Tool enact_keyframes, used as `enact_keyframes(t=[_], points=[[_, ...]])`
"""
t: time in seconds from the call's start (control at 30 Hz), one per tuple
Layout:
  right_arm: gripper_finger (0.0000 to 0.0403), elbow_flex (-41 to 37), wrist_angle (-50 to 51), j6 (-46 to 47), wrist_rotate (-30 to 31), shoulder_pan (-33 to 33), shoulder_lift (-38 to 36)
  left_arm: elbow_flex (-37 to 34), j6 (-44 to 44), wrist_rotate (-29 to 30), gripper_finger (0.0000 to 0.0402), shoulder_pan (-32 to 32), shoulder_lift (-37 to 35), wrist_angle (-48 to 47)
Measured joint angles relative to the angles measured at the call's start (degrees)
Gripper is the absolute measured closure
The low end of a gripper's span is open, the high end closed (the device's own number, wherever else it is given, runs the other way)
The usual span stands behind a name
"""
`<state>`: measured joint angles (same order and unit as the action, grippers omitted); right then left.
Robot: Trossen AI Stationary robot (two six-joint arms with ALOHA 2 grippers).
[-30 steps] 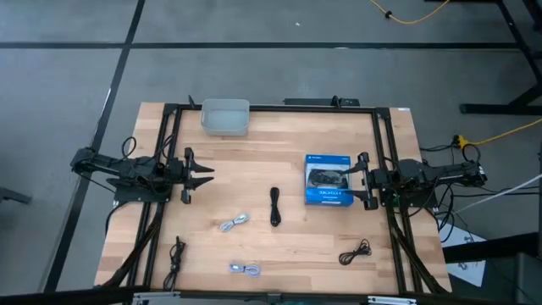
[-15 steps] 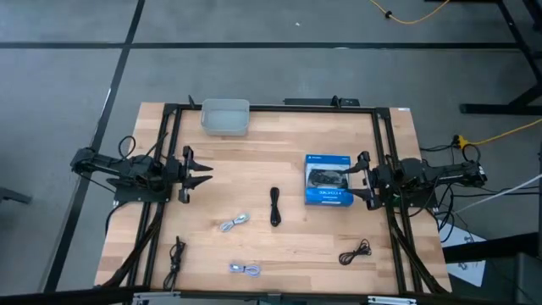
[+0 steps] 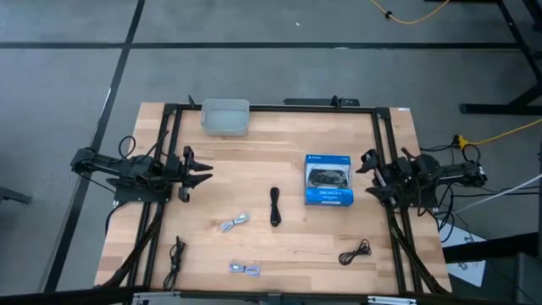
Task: Pick and place USB-C Cables
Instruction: Put the bottom black charger cable into the gray bin
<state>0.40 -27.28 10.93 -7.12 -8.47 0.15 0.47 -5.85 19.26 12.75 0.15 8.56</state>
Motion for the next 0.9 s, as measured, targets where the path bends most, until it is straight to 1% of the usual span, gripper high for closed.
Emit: enact_keyframes(t=[0.07, 0.13, 0.17, 0.3, 0.33, 0.4, 0.47, 0.53, 0.7, 0.8, 0.9], points=[[0.012, 0.0, -3.4, 2.2, 1.7, 0.0, 0.0, 0.0, 0.0, 1.5, 0.0292, 0.0, 0.1, -0.2], [0.012, 0.0, -8.9, 5.6, 3.6, 0.0, 0.0, 0.0, 0.0, 3.5, 0.0292, 0.0, 0.3, -0.3], [0.012, 0.0, -12.7, 6.8, 2.5, 0.0, 0.2, 0.0, 0.0, 4.4, 0.0292, 0.0, 0.3, -0.3], [0.012, 0.3, -30.3, 8.3, -10.4, -0.6, 2.2, 0.0, -3.1, 5.3, 0.0292, 0.0, 0.3, -0.4], [0.012, 1.1, -32.8, 8.2, -13.0, -1.2, 3.1, 0.0, -4.4, 5.3, 0.0292, 0.0, 0.3, -0.4], [0.0122, 3.9, -33.1, 6.9, -15.6, -2.3, 4.9, 0.0, -6.3, 5.3, 0.0292, 0.0, 0.3, -0.4], [0.0131, 8.2, -28.4, 4.4, -16.7, -3.2, 7.3, 0.0, -7.4, 5.3, 0.0292, 0.0, 0.3, -0.7], [0.0149, 13.1, -21.2, 1.4, -17.0, -4.0, 10.4, 0.0, -7.5, 5.3, 0.0292, 0.0, 0.3, -1.8], [0.0216, 27.2, -3.9, -2.7, -15.6, -4.9, 19.1, 0.0, -7.6, 5.2, 0.0292, 0.0, 0.4, -4.7], [0.0256, 35.9, 12.3, -4.0, -13.9, -4.9, 22.7, 0.0, -7.6, 5.2, 0.0292, 0.0, 1.0, -4.7], [0.028, 43.8, 29.5, -3.0, -11.4, -4.9, 26.1, 0.0, -7.5, 5.2, 0.0292, 0.0, 1.5, -4.7]])
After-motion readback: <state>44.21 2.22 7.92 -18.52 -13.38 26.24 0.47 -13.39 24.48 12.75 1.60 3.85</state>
